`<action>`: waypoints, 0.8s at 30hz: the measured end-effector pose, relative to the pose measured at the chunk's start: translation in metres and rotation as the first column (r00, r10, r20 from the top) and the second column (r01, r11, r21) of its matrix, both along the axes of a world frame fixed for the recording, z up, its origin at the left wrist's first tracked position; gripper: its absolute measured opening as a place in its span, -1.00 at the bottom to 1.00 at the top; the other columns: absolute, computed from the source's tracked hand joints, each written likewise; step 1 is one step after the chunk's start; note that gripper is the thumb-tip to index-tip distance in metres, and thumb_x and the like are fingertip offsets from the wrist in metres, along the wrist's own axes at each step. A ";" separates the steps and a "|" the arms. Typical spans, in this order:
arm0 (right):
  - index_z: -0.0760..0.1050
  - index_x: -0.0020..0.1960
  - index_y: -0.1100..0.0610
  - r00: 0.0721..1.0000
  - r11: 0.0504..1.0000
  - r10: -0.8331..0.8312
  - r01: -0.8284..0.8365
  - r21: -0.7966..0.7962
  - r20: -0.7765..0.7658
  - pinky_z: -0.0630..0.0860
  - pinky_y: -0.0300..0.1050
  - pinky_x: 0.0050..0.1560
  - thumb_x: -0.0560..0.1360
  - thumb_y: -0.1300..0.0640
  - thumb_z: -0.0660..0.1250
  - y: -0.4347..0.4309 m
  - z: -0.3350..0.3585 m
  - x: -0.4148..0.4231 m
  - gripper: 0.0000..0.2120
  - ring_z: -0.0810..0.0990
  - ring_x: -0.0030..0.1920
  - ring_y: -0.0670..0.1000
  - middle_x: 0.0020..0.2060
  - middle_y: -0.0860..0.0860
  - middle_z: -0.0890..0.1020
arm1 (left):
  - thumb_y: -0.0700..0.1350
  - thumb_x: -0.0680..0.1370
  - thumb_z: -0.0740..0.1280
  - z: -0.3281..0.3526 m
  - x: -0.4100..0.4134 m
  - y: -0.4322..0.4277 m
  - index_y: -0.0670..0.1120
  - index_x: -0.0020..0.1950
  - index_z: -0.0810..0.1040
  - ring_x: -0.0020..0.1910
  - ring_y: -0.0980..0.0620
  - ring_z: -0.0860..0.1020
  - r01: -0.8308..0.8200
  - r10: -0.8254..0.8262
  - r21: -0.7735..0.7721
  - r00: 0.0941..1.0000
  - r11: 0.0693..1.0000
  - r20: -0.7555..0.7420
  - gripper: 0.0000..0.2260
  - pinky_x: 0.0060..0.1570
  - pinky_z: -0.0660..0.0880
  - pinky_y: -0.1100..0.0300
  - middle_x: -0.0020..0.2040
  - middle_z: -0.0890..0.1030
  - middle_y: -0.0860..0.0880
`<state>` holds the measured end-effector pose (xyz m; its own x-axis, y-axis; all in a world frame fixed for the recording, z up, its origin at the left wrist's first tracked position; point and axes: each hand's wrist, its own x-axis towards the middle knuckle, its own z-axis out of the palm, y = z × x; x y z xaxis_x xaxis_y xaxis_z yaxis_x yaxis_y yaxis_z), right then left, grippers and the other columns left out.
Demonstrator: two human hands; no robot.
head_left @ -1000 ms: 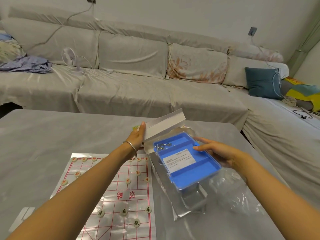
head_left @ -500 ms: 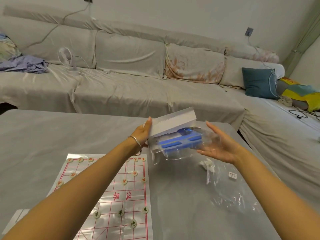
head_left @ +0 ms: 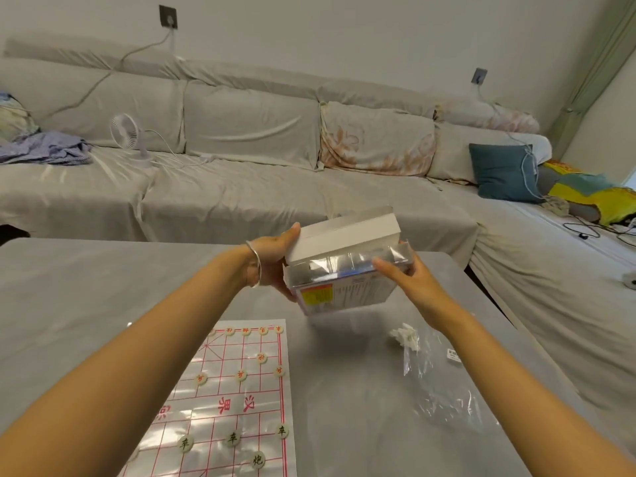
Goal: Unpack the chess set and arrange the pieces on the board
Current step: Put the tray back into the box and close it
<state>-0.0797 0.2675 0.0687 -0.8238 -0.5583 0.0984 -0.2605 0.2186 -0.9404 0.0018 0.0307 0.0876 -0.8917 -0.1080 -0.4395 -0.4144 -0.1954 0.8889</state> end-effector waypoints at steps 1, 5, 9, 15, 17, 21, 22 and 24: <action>0.36 0.29 -0.07 0.999 0.999 -0.042 0.042 -0.034 -0.012 0.48 -0.36 -0.16 0.43 -0.08 0.34 0.000 0.004 0.001 -0.55 0.52 0.11 -0.16 0.14 -0.11 0.57 | 0.18 0.58 0.03 0.010 0.001 0.000 -0.12 0.19 0.41 -0.03 -0.27 0.51 0.036 -0.037 0.030 0.999 0.999 0.020 -0.57 0.04 0.36 -0.39 0.01 0.54 -0.18; 0.45 0.20 0.04 0.991 0.981 -0.133 0.136 -0.138 0.031 0.47 -0.26 -0.14 0.47 -0.05 0.33 -0.002 0.006 0.005 -0.65 0.61 -0.02 -0.07 -0.03 -0.04 0.65 | 0.22 0.54 0.10 0.041 0.000 0.003 -0.07 0.09 0.49 0.00 -0.25 0.56 0.211 -0.211 0.007 0.974 0.977 0.078 -0.59 0.15 0.30 -0.43 -0.07 0.66 -0.19; 0.49 0.07 0.18 0.960 0.945 -0.192 0.237 -0.227 0.204 0.51 -0.06 -0.08 0.48 0.09 0.34 -0.004 -0.002 0.007 -0.78 0.62 -0.13 0.06 -0.20 0.07 0.65 | 0.22 0.43 0.27 0.046 -0.003 0.009 -0.02 0.30 0.37 0.09 -0.20 0.54 0.298 -0.277 -0.220 0.953 0.929 0.121 -0.48 0.12 0.42 -0.33 0.17 0.55 -0.18; 0.44 0.00 0.14 0.888 0.920 -0.226 0.329 -0.212 0.399 0.44 -0.18 -0.33 0.52 0.12 0.28 -0.011 -0.011 0.009 -0.89 0.58 -0.28 0.00 -0.28 0.06 0.59 | 0.20 0.53 0.16 0.016 -0.001 0.014 -0.06 0.41 0.28 0.18 -0.11 0.51 0.178 -0.184 -0.407 0.983 0.896 0.026 -0.47 0.06 0.52 -0.19 0.31 0.45 -0.14; 0.45 0.12 0.17 0.876 0.908 -0.241 0.355 -0.221 0.417 0.49 -0.13 -0.28 0.52 0.13 0.29 -0.012 -0.010 0.006 -0.81 0.60 -0.22 0.03 -0.20 0.09 0.63 | 0.19 0.53 0.18 0.007 0.004 0.021 -0.01 0.36 0.26 0.21 -0.09 0.48 0.088 -0.146 -0.488 0.986 0.868 -0.083 -0.53 0.01 0.55 -0.08 0.27 0.47 -0.08; 0.43 0.19 0.15 0.876 0.901 -0.241 0.362 -0.239 0.417 0.49 -0.12 -0.30 0.52 0.16 0.29 -0.015 -0.006 0.006 -0.75 0.60 -0.21 0.03 -0.16 0.11 0.63 | 0.04 0.53 0.27 -0.020 0.017 0.037 0.03 0.49 -0.06 0.17 0.00 0.50 -0.089 -0.168 -0.621 0.924 0.779 -0.343 -0.33 0.00 0.46 0.19 0.27 0.45 0.00; 0.41 0.21 0.14 0.888 0.904 -0.239 0.351 -0.244 0.393 0.49 -0.13 -0.29 0.53 0.14 0.29 -0.015 -0.007 0.007 -0.73 0.60 -0.19 0.03 -0.14 0.10 0.63 | 0.00 0.53 0.29 -0.028 0.020 0.040 0.04 0.50 -0.14 0.18 0.02 0.50 -0.132 -0.173 -0.623 0.898 0.771 -0.405 -0.28 0.01 0.46 0.20 0.24 0.43 0.06; 0.37 0.29 0.12 0.910 0.903 -0.236 0.335 -0.270 0.340 0.51 -0.14 -0.23 0.54 0.05 0.27 -0.013 -0.011 0.008 -0.65 0.62 -0.11 0.05 -0.06 0.10 0.63 | -0.04 0.52 0.30 -0.041 0.022 0.042 0.08 0.49 -0.20 0.14 0.12 0.50 -0.179 -0.176 -0.598 0.856 0.781 -0.486 -0.24 0.02 0.49 0.21 0.20 0.37 0.18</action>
